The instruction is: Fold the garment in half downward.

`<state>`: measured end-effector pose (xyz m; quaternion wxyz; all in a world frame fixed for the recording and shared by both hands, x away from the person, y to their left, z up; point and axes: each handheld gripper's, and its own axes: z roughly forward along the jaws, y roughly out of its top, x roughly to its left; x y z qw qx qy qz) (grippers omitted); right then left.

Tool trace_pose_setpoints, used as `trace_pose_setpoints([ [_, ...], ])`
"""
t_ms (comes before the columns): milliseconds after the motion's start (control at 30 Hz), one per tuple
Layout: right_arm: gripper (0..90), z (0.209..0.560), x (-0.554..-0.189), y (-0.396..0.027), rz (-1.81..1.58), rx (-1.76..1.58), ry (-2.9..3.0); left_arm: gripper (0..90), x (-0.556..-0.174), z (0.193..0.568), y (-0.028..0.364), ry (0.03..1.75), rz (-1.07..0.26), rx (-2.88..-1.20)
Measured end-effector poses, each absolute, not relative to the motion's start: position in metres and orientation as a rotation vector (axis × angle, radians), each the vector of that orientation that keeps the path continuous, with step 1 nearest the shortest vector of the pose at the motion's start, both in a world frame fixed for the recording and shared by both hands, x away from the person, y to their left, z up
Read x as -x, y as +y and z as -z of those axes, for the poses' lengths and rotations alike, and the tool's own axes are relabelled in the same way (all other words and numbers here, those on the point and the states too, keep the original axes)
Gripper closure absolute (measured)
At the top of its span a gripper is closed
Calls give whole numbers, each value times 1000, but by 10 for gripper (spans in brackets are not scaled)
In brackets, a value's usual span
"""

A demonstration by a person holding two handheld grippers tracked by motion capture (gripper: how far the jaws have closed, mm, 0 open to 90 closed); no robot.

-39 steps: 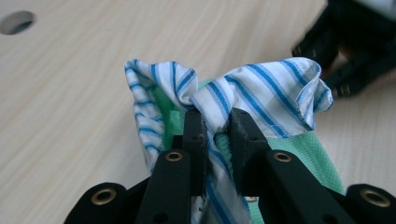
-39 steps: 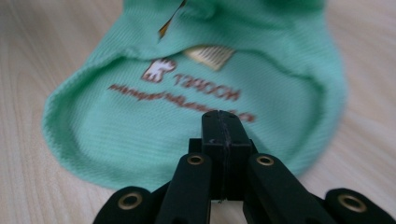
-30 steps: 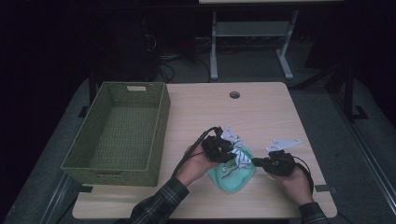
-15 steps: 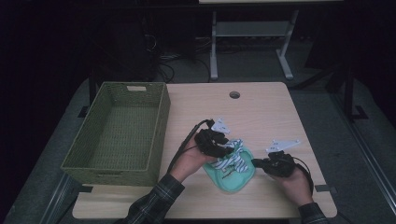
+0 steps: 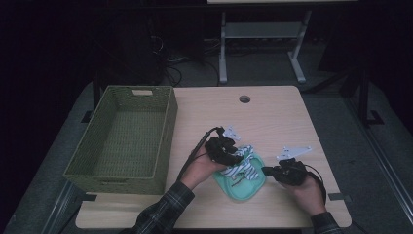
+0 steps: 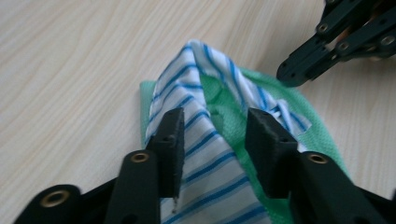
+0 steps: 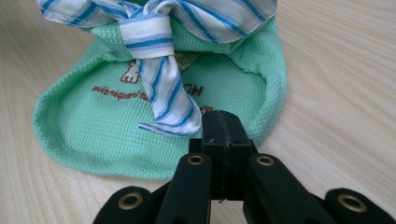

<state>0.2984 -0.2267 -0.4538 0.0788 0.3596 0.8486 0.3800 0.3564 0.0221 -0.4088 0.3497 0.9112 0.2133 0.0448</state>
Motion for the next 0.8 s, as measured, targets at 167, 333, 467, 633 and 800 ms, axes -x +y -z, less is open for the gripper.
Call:
trace_pose_setpoints([
  [167,897,454,-298,-227,-1138,-1075,2540,809,-359,413,24,571,-106,-2368],
  [333,897,453,-298,-227,-1143,-1064,2539,877,-360,408,32,571,-138,-2346],
  [467,898,449,-296,-226,-1172,-1053,2536,877,-362,399,39,573,-160,-2321],
  [633,897,445,-291,-218,-1189,-1017,2541,876,-361,389,46,576,-189,-2289],
  [800,897,445,-288,-208,-1229,-992,2563,876,-360,383,48,574,-211,-2270],
])
